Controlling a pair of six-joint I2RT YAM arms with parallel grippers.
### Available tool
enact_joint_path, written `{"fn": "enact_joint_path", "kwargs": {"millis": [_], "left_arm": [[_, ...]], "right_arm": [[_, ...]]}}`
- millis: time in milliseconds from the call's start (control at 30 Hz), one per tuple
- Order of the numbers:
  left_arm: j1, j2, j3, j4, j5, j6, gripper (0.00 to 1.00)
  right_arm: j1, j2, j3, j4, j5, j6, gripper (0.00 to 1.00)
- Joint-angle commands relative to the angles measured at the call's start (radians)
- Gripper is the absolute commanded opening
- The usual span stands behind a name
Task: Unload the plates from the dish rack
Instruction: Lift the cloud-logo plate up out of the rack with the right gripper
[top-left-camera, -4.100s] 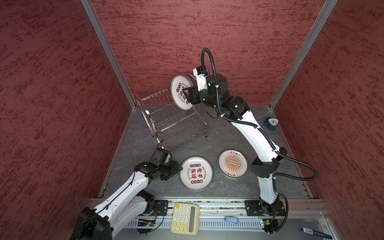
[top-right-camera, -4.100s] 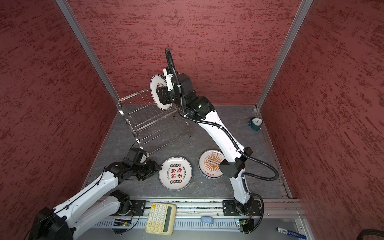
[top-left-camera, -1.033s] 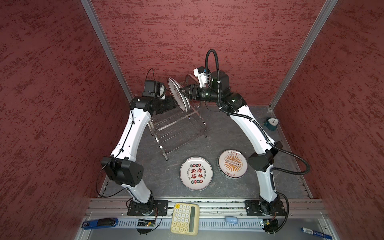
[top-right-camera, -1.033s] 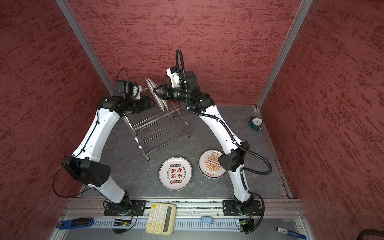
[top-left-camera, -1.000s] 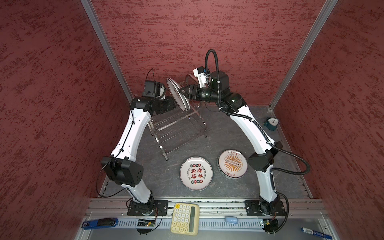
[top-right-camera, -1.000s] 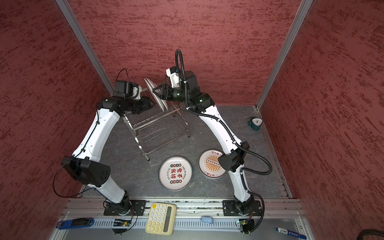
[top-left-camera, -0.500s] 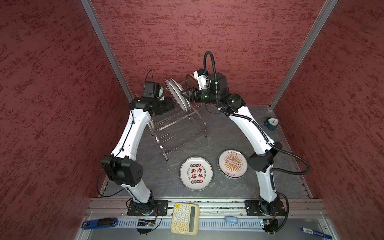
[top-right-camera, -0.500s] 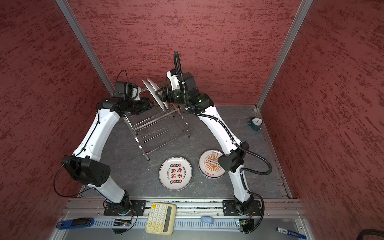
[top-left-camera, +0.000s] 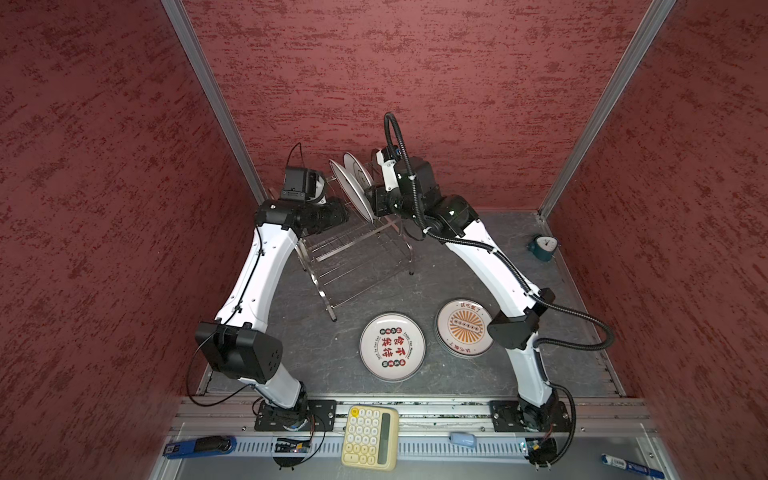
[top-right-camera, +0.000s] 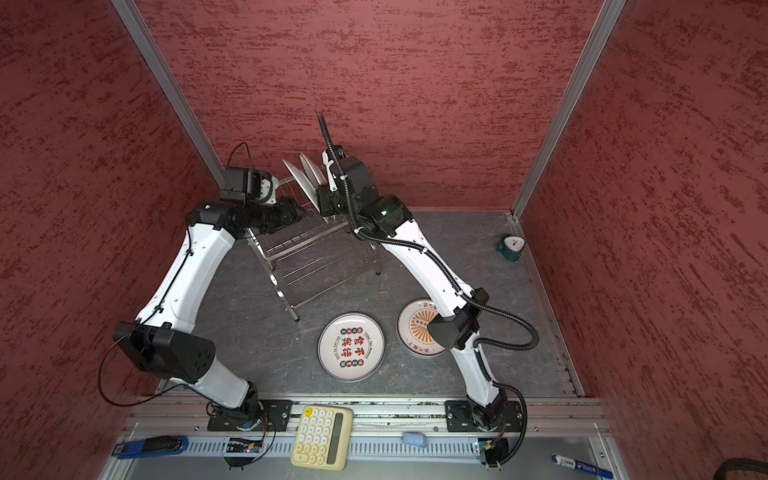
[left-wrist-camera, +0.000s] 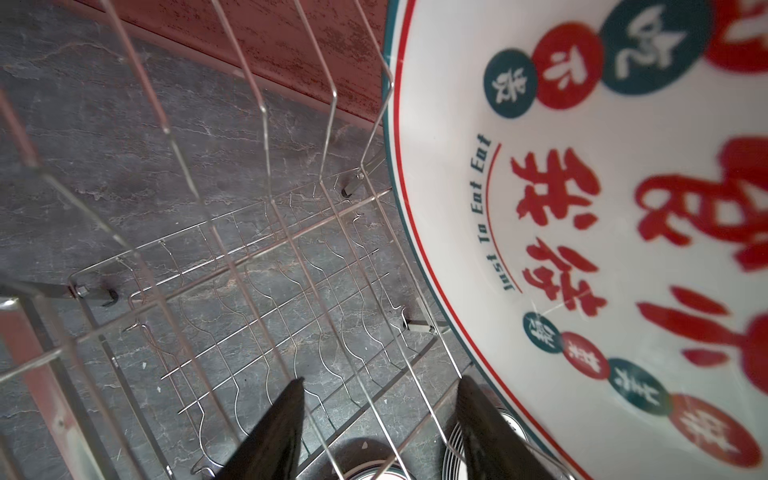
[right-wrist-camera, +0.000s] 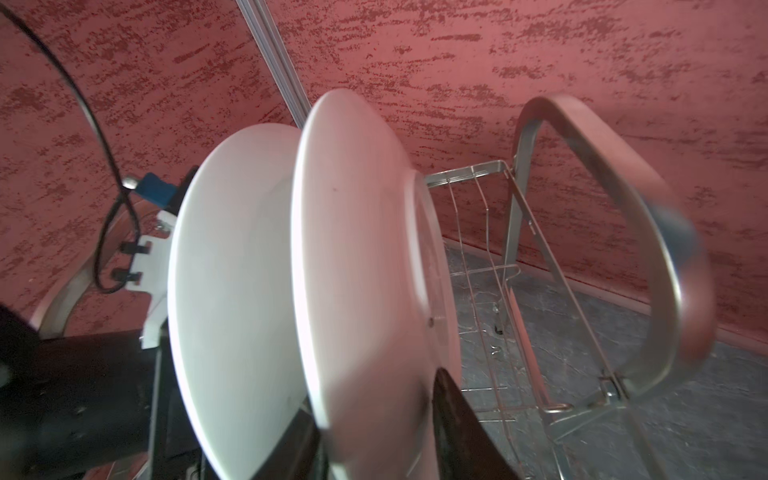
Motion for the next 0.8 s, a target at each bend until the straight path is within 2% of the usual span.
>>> {"fn": "enact_joint_path", "kwargs": {"millis": [0, 333, 767], "left_arm": [[-0.002, -0.045, -0.021, 0.018, 0.001, -0.015, 0.60], [-0.013, -0.084, -0.045, 0.016, 0.004, -0.035, 0.61], [-0.024, -0.147, -0.088, 0.015, -0.009, -0.056, 0.62]], "right_arm": [[0.008, 0.024, 0.024, 0.036, 0.126, -0.081, 0.35], [0.019, 0.039, 0.019, 0.095, 0.146, -0.151, 0.17], [0.043, -0.010, 0.007, 0.205, 0.274, -0.246, 0.05]]}}
